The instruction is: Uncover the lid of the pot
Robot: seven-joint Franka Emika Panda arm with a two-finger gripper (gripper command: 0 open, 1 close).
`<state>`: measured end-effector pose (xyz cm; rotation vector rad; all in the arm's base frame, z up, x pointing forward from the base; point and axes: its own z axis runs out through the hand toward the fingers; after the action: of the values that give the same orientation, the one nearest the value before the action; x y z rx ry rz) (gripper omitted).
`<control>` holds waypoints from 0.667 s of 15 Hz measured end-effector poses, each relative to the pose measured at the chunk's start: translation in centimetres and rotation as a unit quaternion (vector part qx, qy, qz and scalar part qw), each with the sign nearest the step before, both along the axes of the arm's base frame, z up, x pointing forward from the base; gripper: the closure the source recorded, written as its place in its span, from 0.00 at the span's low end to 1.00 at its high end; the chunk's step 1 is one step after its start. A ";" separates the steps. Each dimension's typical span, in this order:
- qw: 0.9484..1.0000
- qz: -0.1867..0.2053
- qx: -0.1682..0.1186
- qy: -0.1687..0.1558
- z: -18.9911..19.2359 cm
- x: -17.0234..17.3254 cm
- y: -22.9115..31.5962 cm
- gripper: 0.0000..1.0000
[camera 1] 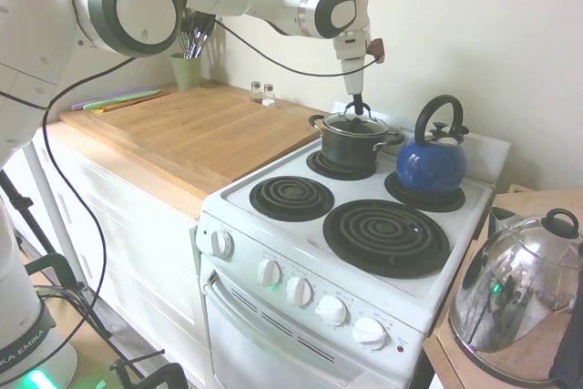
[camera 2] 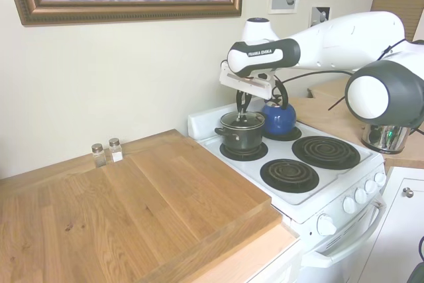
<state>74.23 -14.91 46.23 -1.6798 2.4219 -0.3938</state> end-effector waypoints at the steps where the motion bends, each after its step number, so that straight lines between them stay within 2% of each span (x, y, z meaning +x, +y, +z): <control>1: 1.000 -0.001 0.001 -0.003 0.2 0.0 -0.1 1.00; 7: 1.000 -0.001 0.007 -0.030 4.9 -0.5 -0.2 1.00; 10: 0.998 0.028 0.014 -0.049 9.0 -2.0 3.8 1.00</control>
<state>72.21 -11.07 55.25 -1.6721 2.2951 -0.4232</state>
